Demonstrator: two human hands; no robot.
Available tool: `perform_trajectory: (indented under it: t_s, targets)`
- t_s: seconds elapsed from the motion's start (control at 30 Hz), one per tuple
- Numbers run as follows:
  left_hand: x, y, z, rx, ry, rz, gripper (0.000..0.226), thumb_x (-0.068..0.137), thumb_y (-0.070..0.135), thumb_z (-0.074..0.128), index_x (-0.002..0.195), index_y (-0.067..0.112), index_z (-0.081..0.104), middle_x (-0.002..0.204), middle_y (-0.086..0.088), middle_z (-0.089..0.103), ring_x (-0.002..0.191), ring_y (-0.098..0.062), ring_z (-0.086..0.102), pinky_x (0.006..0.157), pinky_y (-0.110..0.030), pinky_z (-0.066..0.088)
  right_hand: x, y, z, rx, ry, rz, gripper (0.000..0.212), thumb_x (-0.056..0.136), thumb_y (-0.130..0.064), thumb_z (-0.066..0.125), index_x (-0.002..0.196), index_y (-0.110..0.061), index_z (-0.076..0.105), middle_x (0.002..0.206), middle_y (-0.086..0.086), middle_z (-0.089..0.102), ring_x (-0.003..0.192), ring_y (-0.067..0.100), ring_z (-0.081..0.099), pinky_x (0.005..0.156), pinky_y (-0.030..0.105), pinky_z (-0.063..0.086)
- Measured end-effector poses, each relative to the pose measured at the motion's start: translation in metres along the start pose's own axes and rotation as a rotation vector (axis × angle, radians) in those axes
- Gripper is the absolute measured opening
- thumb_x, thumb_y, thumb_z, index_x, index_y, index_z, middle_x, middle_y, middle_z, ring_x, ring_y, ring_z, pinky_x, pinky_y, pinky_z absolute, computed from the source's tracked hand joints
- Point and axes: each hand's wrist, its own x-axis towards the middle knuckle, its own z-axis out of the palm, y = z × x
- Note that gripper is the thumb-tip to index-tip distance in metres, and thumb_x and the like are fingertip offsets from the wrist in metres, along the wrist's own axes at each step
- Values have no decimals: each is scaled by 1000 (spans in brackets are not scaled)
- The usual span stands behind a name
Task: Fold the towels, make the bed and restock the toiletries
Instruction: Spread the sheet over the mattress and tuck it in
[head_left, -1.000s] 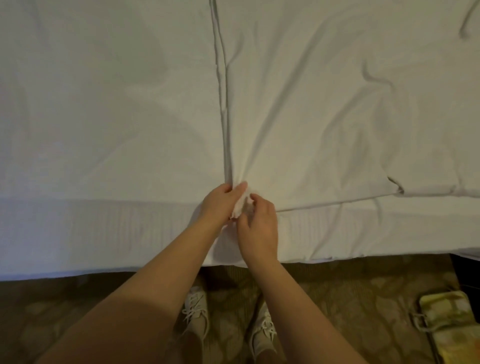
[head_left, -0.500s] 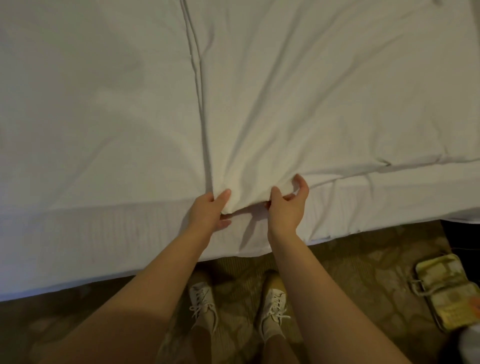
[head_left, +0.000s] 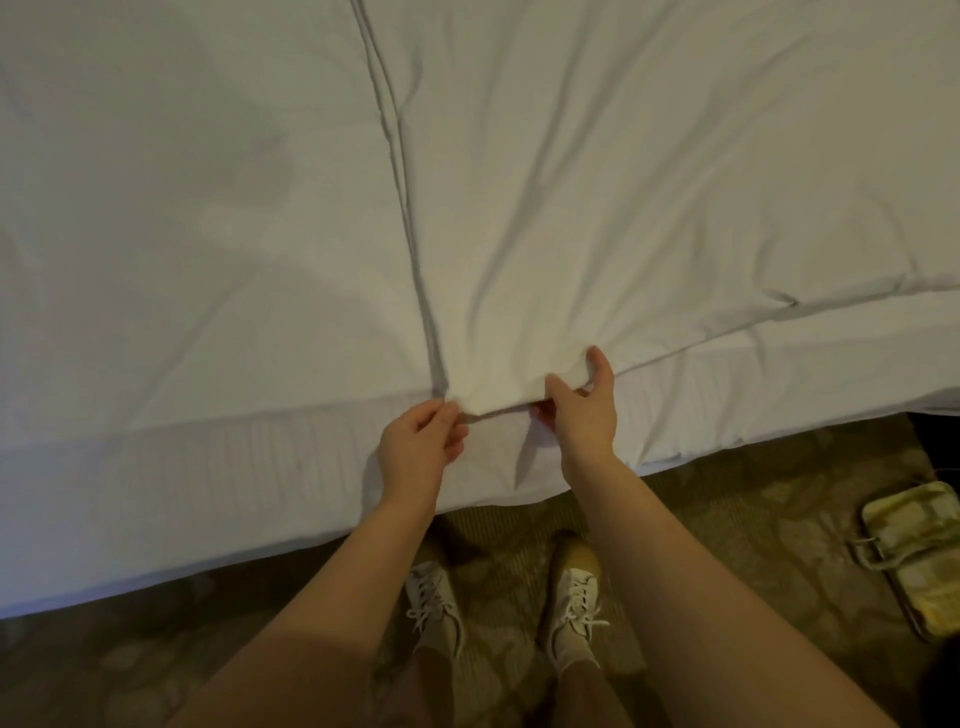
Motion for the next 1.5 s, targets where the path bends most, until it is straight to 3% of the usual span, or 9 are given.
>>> perform_trajectory:
  t_s: [0.17, 0.27, 0.4, 0.5, 0.57, 0.7, 1.0, 1.3, 1.5]
  targets:
    - [-9, 12, -6, 21, 2, 152, 17, 95, 12, 54, 85, 8, 67, 78, -6, 64, 72, -14, 61, 63, -18, 55, -13, -2, 1, -63, 85, -252, 46, 94, -18, 55, 136, -32, 45, 70, -2, 48, 68, 9, 52, 77, 26, 54]
    - [-12, -2, -16, 104, -14, 80, 21, 95, 14, 54, 77, 12, 65, 78, -9, 65, 75, -19, 61, 73, -26, 54, -18, 9, -2, -164, 48, -172, 51, 94, -17, 52, 142, -30, 39, 71, 0, 47, 68, 11, 51, 82, 31, 54]
    - [-7, -17, -12, 131, -6, -142, 15, 95, 20, 56, 93, 7, 65, 84, -10, 66, 80, -20, 62, 79, -31, 54, -10, 10, -16, -339, -129, -66, 63, 94, -15, 49, 149, -32, 23, 77, -1, 54, 74, 15, 58, 77, 28, 54]
    - [-11, -16, -6, 494, 50, 50, 13, 96, 23, 53, 100, 13, 60, 99, -9, 64, 94, -25, 60, 87, -36, 50, -13, -4, -31, -479, -206, -111, 59, 98, -19, 44, 151, -28, 18, 99, 0, 61, 83, 11, 57, 72, 14, 43]
    - [-22, -11, 4, 747, 111, 218, 31, 93, 23, 56, 121, 10, 51, 122, -14, 52, 107, -28, 52, 91, -36, 43, -19, -12, -43, -542, -209, -142, 57, 101, -22, 42, 152, -24, 18, 132, 5, 54, 108, 17, 54, 87, 19, 37]
    - [-48, 15, 42, 1035, 107, 404, 58, 92, 30, 56, 143, 15, 32, 147, -13, 29, 131, -31, 31, 107, -45, 31, -23, -39, -78, -592, -102, -237, 47, 102, -29, 40, 147, -25, 30, 145, 3, 40, 123, 20, 49, 97, 26, 39]
    - [-117, 69, 206, 1351, -119, 816, 51, 98, 38, 41, 146, 25, 27, 157, -3, 15, 144, -23, 14, 116, -38, 14, 19, -129, -239, -537, 127, -342, 36, 101, -27, 38, 135, -21, 48, 135, -1, 52, 121, 16, 50, 101, 31, 41]
    - [-159, 53, 435, 1417, -234, 858, 51, 100, 36, 35, 148, 24, 25, 157, -3, 20, 143, -21, 19, 116, -39, 14, 132, -181, -467, -653, 204, -357, 36, 101, -22, 39, 133, -16, 52, 131, 4, 56, 117, 21, 52, 99, 36, 44]
    - [-148, 52, 525, 1456, -235, 872, 51, 99, 32, 40, 147, 22, 29, 154, -5, 26, 141, -23, 24, 114, -42, 19, 222, -203, -552, -840, 152, -340, 37, 100, -20, 39, 135, -14, 50, 130, 7, 57, 115, 25, 52, 98, 41, 44]
